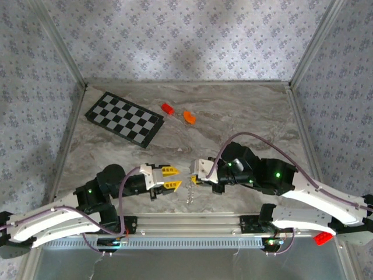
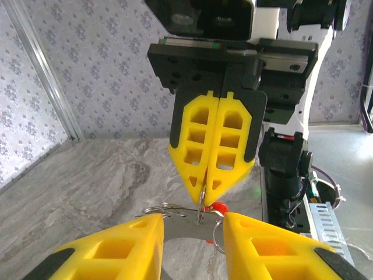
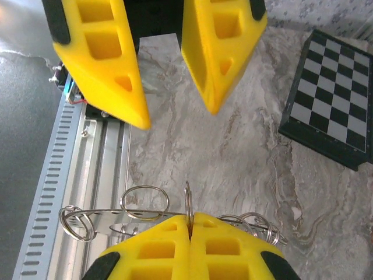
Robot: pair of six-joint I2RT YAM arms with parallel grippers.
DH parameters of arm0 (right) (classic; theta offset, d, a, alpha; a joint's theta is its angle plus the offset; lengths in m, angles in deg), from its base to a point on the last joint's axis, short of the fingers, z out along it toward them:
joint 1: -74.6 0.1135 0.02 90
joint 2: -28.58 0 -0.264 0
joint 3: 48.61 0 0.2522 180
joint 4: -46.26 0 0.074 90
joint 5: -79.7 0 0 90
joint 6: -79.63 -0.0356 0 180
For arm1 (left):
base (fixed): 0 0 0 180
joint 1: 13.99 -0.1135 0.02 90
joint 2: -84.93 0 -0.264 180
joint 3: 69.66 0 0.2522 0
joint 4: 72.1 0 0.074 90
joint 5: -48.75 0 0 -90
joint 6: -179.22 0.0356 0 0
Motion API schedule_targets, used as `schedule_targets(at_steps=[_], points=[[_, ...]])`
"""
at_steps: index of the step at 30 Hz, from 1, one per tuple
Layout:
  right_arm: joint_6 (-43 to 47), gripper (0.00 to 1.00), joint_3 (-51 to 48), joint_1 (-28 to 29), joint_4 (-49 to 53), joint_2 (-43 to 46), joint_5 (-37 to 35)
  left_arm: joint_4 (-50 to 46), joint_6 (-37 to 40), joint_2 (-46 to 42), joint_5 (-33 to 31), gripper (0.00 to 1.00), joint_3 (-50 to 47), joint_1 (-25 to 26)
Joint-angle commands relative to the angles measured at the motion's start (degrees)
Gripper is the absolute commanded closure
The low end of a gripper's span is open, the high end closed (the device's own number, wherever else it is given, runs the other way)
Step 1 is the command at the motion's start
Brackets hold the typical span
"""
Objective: Put the keys on the keyring
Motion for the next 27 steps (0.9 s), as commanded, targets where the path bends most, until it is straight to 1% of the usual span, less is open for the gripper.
schedule_targets(at_steps=[1, 10, 17, 27], points=[[1.44, 1.0, 3.6, 0.33, 3.24, -1.35, -0.41, -0.01, 0.4, 1.56, 0.67, 0.68, 2.52, 0.0], [3.28, 1.0, 7.63, 0.38, 6.21, -4.31, 0.53, 1.14, 0.71, 4.29, 1.09, 0.67, 2.73, -0.04], [4.69, 1.0, 9.59, 0.44, 7.3, -5.79, 0.92, 1.79, 1.93, 5.04, 0.49, 0.7, 2.48, -0.06], [5.61, 1.0, 9.83, 1.25, 8.26, -6.95, 0.95, 3.01, 1.94, 4.99, 0.25, 0.76, 1.97, 0.0]])
